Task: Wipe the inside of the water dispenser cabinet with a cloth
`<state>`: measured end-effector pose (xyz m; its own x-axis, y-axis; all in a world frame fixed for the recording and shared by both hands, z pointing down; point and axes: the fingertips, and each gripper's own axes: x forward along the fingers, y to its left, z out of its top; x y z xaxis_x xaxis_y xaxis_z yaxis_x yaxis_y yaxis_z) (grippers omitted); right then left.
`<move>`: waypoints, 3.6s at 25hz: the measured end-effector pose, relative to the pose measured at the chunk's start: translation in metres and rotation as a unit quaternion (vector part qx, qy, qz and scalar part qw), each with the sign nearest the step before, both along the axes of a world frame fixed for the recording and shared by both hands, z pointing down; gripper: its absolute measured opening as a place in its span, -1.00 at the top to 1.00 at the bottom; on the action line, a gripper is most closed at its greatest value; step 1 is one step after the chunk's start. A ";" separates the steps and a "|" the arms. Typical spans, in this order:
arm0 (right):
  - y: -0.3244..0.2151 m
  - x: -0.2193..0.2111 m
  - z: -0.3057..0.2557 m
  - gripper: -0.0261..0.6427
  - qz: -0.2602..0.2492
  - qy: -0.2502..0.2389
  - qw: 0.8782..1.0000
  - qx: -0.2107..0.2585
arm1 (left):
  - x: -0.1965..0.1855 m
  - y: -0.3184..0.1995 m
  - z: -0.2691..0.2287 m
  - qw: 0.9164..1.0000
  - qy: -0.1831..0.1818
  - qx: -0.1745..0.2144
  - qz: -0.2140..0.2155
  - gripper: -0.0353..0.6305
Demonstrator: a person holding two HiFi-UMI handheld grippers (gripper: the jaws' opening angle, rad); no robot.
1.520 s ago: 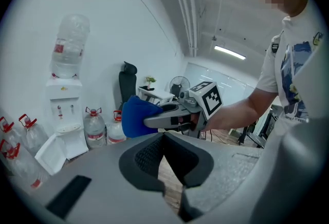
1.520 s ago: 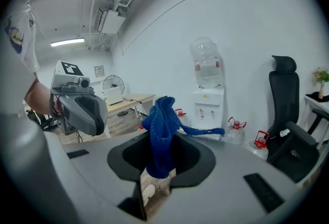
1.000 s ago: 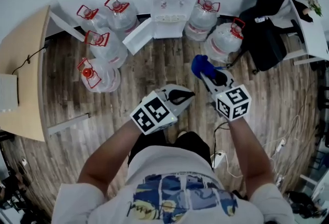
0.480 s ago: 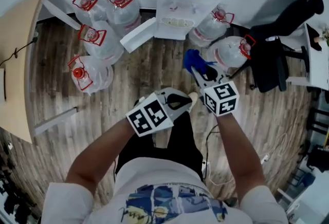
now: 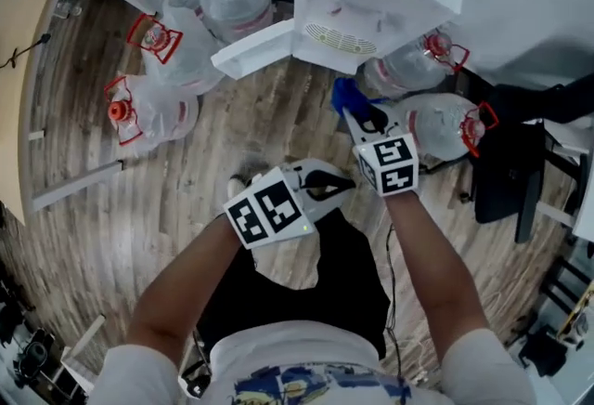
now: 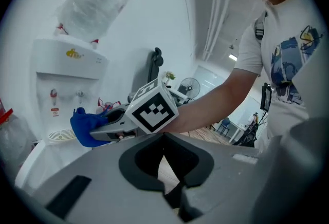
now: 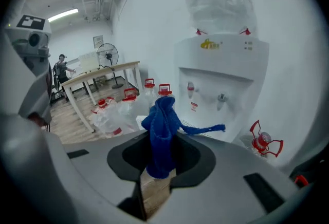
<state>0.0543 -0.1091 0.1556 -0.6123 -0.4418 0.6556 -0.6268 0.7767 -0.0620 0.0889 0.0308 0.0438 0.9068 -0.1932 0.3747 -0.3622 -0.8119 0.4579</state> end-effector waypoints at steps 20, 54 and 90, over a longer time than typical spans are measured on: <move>-0.180 -0.016 0.422 0.64 0.119 0.024 0.986 0.114 | -0.013 -0.125 0.341 0.996 0.067 0.049 0.041 0.90; -0.365 0.014 0.475 0.68 0.372 -0.186 0.882 0.222 | -0.003 -0.091 0.429 0.983 0.115 0.033 0.141 0.90; -0.369 -0.017 0.495 0.66 0.323 -0.163 0.912 0.195 | -0.023 -0.101 0.429 0.984 0.115 0.033 0.135 0.90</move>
<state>0.0373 -0.4777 0.6502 -0.2762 -0.9396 0.2020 -0.9588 0.2550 -0.1249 0.0657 -0.0700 0.4723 0.9877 0.0499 0.1485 -0.0218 -0.8948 0.4459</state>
